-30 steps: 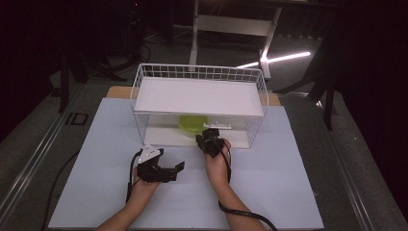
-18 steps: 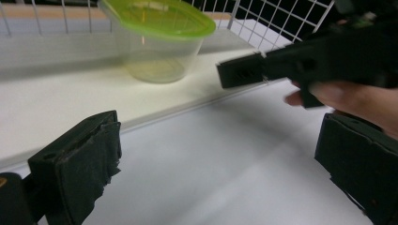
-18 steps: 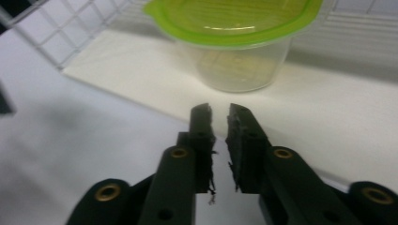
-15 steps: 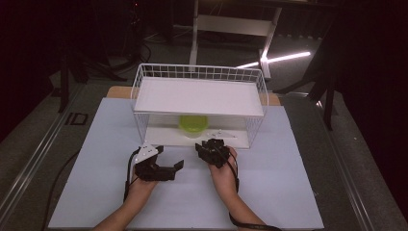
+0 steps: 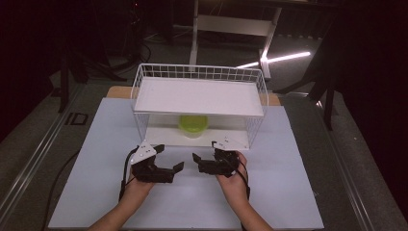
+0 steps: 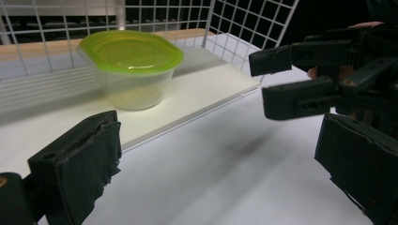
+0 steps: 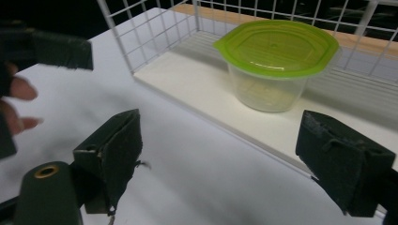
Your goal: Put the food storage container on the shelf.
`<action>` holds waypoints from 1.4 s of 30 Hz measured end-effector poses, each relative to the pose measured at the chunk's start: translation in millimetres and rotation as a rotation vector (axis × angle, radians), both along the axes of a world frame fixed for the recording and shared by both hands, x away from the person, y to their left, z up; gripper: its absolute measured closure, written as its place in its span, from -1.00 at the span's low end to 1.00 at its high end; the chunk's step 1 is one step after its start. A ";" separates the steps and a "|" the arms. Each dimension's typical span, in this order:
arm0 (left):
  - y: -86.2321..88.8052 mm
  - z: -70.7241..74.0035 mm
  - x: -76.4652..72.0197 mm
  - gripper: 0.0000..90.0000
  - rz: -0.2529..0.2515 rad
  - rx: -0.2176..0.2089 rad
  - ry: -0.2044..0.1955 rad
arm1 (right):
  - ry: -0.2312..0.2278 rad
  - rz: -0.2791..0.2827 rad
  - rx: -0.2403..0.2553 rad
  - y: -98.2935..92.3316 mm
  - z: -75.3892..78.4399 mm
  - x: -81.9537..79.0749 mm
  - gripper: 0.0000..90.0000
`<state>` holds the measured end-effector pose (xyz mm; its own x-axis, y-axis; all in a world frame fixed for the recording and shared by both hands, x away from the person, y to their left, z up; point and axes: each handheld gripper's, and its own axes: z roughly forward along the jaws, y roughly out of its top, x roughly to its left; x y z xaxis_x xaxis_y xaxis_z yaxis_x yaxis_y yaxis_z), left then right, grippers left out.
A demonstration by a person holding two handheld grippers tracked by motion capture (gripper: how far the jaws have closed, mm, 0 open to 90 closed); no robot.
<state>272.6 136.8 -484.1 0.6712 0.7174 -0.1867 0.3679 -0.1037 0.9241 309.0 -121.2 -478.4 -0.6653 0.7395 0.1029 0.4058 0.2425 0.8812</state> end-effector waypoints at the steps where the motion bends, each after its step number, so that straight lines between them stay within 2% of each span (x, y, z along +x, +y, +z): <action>1: 0.4 1.0 -1.5 -0.96 -0.005 -0.002 -0.001 | 0.005 0.001 0.006 -2.1 0.8 -2.0 -0.67; 6: 4.5 4.0 -9.9 -0.96 -0.039 0.001 -0.008 | 0.010 0.007 0.023 -10.1 6.0 -12.4 -0.67; 13: 17.0 8.2 -20.3 -0.96 -0.048 -0.007 -0.015 | 0.002 0.037 0.035 -21.7 10.4 -27.2 -0.66; 17: 25.8 9.0 -26.1 -0.96 -0.043 0.007 -0.015 | -0.002 0.053 0.051 -28.6 10.9 -32.5 -0.66; 18: 27.9 9.0 -27.7 -0.96 -0.041 -0.001 -0.017 | -0.001 0.061 0.053 -30.4 11.1 -33.6 -0.66; 25: 40.8 10.0 -36.2 -0.96 -0.038 0.005 -0.008 | -0.012 0.058 0.063 -43.9 12.4 -42.4 -0.66; 32: 57.8 7.8 -46.0 -0.96 -0.026 0.010 -0.008 | -0.027 0.057 0.031 -58.6 13.6 -50.9 -0.66; 34: 61.8 6.4 -47.0 -0.96 -0.019 -0.004 0.004 | -0.030 0.057 0.033 -62.9 13.4 -53.0 -0.66; 42: 73.5 1.9 -53.5 -0.96 -0.007 0.001 0.014 | -0.011 0.047 0.039 -74.6 11.1 -61.9 -0.66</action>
<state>219.2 210.3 -482.3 0.6732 0.7132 -0.1952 0.3799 -0.1072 0.9188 247.0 -195.8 -467.3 -0.7003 0.7030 0.1237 0.3852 0.2263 0.8947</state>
